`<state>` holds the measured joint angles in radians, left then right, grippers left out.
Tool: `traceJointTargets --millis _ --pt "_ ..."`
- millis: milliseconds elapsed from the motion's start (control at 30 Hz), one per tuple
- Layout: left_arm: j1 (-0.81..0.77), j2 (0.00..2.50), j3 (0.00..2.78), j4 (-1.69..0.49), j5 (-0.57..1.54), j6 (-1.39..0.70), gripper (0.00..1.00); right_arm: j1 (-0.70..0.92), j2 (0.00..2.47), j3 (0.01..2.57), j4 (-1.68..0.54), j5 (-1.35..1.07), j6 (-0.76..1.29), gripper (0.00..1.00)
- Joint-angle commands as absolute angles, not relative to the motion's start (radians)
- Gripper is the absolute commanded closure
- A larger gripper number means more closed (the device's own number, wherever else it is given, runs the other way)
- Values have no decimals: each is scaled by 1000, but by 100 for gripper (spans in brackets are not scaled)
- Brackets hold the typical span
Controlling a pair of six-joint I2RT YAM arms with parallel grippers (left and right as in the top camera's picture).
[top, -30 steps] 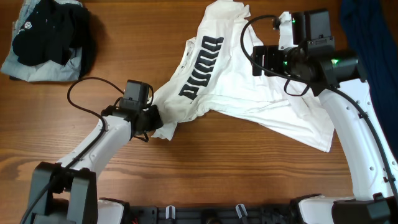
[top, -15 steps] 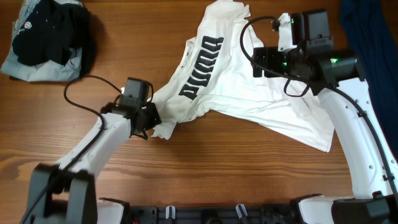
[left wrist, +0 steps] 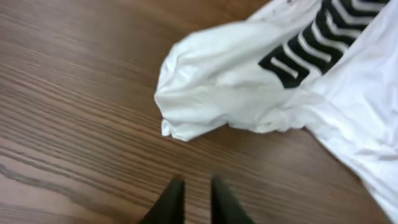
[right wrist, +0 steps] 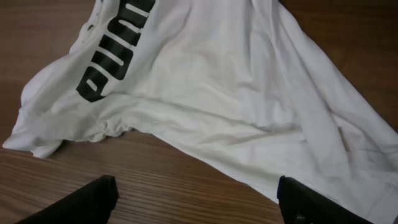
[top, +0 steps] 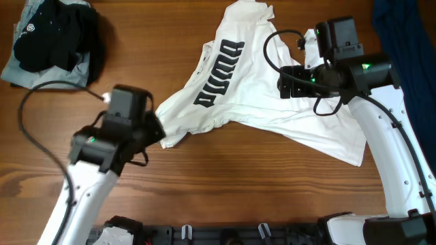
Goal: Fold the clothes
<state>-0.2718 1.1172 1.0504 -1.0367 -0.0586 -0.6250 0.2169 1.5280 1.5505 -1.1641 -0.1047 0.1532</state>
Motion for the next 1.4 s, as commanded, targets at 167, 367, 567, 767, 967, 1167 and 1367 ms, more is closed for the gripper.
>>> traceJointTargets --millis 167,367,567,767,967,1167,1367 --pt "-432 1520 961 -957 -50 -631 57 216 1541 1545 -1142 -121 155 7" --pt "-434 1701 948 -915 -138 -576 39 216 1541 1545 -1130 -121 130 5" --pt "-433 1711 852 -655 -208 -471 29 216 1541 1545 -1114 -120 107 4" --pt "-404 1711 794 -560 -234 -471 24 216 1541 1545 -1108 -120 105 4" --pt "-387 1707 795 -580 -190 -479 96 216 1541 1545 -1109 -121 108 4" --pt "-333 1582 1237 -1139 -55 -441 96 216 1541 1545 -1165 -128 168 6" --pt "-320 1550 1556 -1324 2 -363 96 215 1541 1544 -1326 -17 234 6"
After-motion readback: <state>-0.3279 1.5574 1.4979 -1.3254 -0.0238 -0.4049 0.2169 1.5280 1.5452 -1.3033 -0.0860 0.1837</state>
